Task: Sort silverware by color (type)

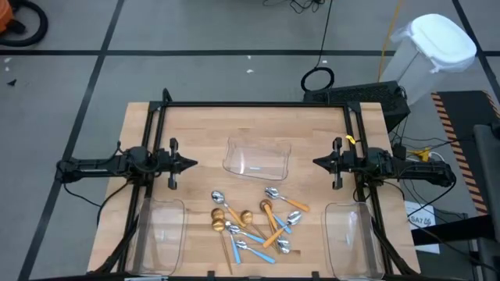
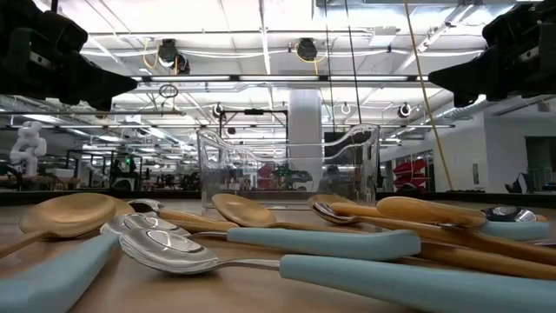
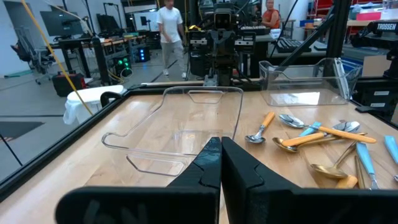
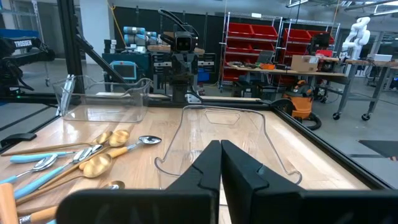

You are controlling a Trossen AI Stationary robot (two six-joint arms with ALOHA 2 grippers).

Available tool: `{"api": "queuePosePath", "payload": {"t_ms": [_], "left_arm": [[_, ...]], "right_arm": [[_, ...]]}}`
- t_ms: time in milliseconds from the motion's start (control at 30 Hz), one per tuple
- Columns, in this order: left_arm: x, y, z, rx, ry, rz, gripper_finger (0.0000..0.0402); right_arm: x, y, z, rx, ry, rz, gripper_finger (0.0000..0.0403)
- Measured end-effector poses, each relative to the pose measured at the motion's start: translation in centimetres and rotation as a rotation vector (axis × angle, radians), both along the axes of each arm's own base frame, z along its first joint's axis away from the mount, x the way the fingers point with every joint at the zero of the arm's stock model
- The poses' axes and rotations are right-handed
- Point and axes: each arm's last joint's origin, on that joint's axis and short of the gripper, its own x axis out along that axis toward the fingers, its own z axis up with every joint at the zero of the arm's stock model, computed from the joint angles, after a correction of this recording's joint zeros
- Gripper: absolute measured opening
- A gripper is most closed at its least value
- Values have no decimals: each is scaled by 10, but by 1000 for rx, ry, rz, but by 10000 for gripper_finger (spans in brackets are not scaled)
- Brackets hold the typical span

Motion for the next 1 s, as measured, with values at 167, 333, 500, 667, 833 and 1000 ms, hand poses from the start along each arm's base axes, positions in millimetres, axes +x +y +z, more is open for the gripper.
{"api": "queuePosePath", "payload": {"t_ms": [167,333,500,667,833,1000], "left_arm": [[0,0,0,0,0,0,3],[0,0,0,0,0,0,3],[0,0,0,0,0,0,3],[0,0,0,0,0,0,3],[0,0,0,13,0,-1,3],[0,0,0,25,1,-1,3]], "right_arm": [[0,0,0,0,0,0,6],[0,0,0,0,0,0,6],[0,0,0,31,-7,1,6],[0,0,2,70,-23,1,6],[0,0,2,70,-28,2,6],[0,0,3,98,-36,1,6]]}}
